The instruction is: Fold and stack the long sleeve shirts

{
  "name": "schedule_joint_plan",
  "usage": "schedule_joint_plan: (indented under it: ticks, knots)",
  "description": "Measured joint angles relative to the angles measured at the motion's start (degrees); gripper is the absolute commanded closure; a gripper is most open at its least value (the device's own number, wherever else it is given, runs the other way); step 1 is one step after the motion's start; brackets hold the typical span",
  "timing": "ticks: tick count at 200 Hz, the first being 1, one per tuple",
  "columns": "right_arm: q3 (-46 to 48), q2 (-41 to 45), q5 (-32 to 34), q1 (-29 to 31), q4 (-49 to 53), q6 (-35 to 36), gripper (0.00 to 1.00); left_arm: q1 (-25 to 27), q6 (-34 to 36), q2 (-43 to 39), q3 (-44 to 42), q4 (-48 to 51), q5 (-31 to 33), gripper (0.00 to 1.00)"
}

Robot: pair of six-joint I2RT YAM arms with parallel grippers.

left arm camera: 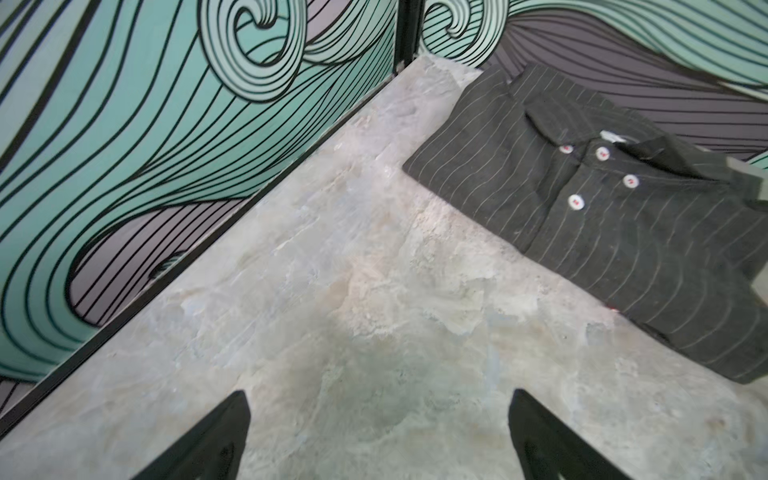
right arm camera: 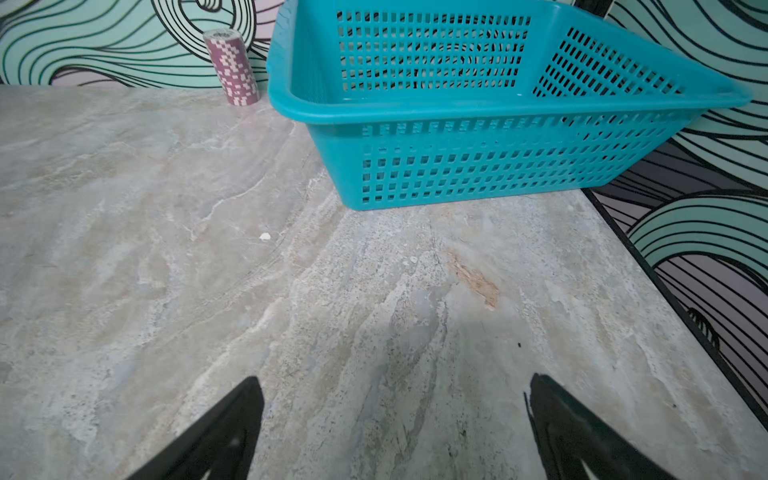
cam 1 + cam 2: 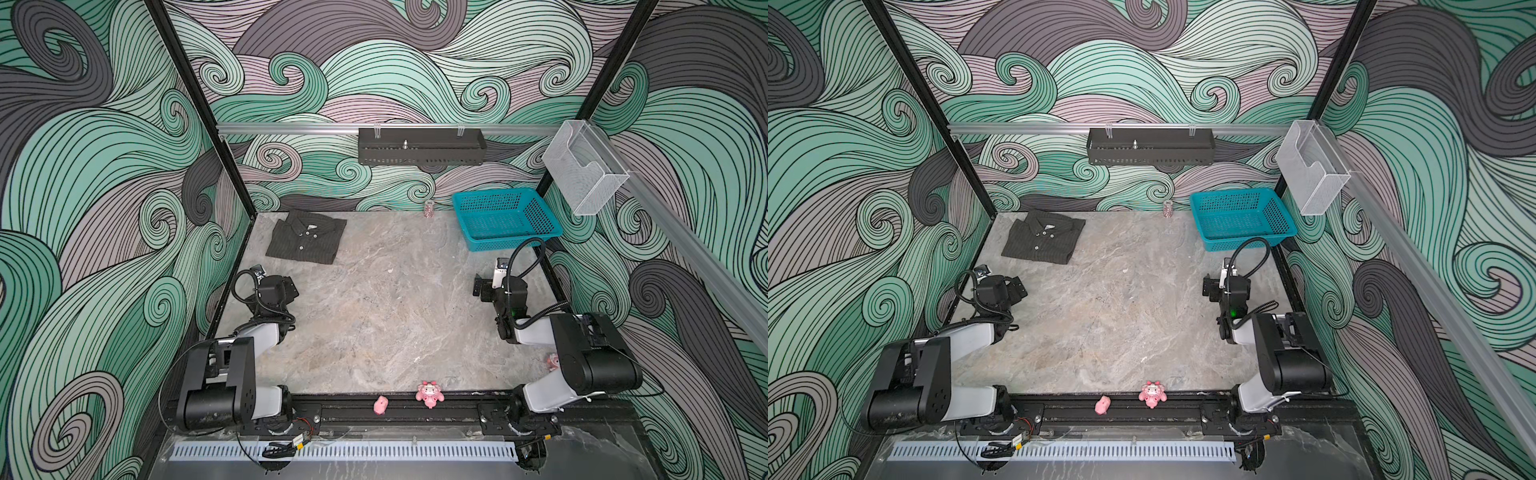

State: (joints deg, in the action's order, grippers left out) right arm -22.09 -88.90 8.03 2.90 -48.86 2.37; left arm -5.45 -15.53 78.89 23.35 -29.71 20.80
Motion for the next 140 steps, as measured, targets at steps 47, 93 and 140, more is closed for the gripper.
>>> schedule_joint_plan:
  ticks: [47,93,140]
  knots:
    - [-0.1,0.1,-1.8,0.0,0.2,0.0,0.01,1.6,6.6,7.1,1.7,-5.9,-6.0,0.02]
    - [-0.1,0.1,-2.2,0.0,0.2,0.0,0.01,2.9,9.1,8.3,1.7,-7.4,-7.7,0.01]
    - [-0.2,0.1,-2.5,-0.3,0.3,0.0,0.01,2.9,9.7,8.3,1.7,-7.6,-7.8,0.01]
